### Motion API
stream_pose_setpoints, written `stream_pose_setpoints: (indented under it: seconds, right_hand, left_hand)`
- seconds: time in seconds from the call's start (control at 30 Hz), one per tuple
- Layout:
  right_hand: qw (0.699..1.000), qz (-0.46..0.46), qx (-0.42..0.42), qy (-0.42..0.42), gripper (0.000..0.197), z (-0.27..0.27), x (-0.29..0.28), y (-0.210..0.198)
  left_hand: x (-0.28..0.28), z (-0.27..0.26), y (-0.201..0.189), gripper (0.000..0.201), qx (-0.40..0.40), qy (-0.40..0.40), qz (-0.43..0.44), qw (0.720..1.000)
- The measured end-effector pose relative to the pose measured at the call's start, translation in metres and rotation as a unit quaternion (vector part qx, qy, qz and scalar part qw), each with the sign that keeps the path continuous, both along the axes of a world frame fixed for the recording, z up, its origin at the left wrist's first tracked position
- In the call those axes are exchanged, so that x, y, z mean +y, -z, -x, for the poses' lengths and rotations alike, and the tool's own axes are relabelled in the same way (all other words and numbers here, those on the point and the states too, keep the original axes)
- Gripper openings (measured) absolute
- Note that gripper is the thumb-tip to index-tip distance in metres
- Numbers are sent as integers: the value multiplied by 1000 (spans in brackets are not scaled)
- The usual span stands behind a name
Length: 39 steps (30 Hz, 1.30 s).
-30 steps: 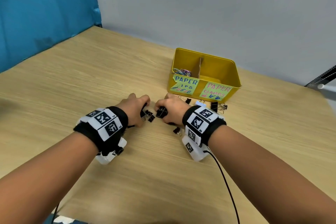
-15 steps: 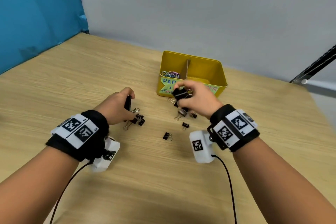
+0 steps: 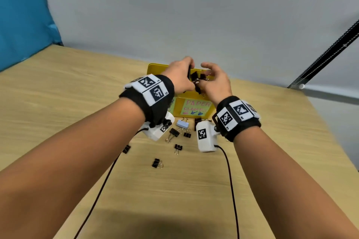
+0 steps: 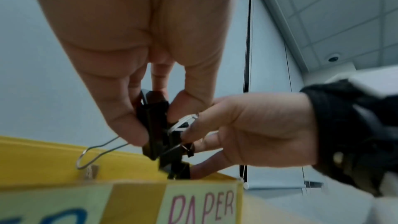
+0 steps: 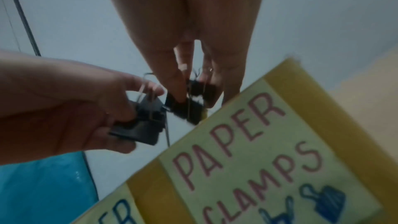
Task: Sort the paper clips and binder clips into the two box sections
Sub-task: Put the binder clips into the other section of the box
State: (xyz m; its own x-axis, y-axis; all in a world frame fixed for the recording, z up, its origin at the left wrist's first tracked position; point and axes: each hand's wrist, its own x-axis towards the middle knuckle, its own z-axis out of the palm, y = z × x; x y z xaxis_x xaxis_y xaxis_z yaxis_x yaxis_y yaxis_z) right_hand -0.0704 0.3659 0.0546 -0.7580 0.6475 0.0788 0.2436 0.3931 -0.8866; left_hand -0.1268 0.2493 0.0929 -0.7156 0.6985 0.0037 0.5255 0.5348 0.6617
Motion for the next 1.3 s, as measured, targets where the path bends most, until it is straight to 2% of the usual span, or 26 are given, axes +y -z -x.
stream_pose_setpoints:
  seconds: [0.13, 0.23, 0.33, 0.4, 0.47, 0.53, 0.6, 0.7, 0.8, 1.03, 1.2, 1.3]
  right_hand:
    - [998, -14, -37, -47, 55, -7, 10, 4]
    - [996, -60, -39, -45, 60, -16, 10, 5]
    - [996, -83, -6, 8, 45, -32, 4, 4]
    - [993, -108, -3, 51, 34, -49, 2, 6]
    - [986, -141, -49, 76, 29, -66, 2, 15]
    - [975, -165, -126, 74, 28, -81, 4, 27]
    - [960, -163, -224, 23, 24, -90, 6, 40]
    - [926, -130, -341, -93, 55, -91, 1, 51]
    - [907, -165, -366, -129, 78, -84, -5, 57]
    - [888, -183, -383, -174, 80, -73, -31, 60]
    - [894, -189, -353, -202, 73, -56, -45, 62]
    - [885, -210, -347, -228, 54, -49, -54, 61]
  left_hand:
    - [17, 5, 12, 55, 21, 28, 21, 999]
    - [14, 3, 20, 56, 39, 41, 47, 997]
    - [-2, -8, 25, 45, 101, 27, 15, 994]
    - [-17, -20, 30, 31, 106, 47, -16, 993]
    - [-30, -31, 39, 28, 75, 119, 43, 989]
    - [-36, -37, 53, 43, 53, 187, 165, 967]
    - [-37, -39, 64, 61, 49, 198, 245, 948]
    - [-32, -38, 77, 70, 40, 182, 282, 941]
    - [-26, -41, 86, 68, 40, 186, 316, 930]
    - [-29, -41, 92, 33, 39, 178, 283, 942]
    - [-36, -40, 94, 28, 19, 148, 222, 964]
    - [-41, -38, 93, 26, 9, 127, 187, 974]
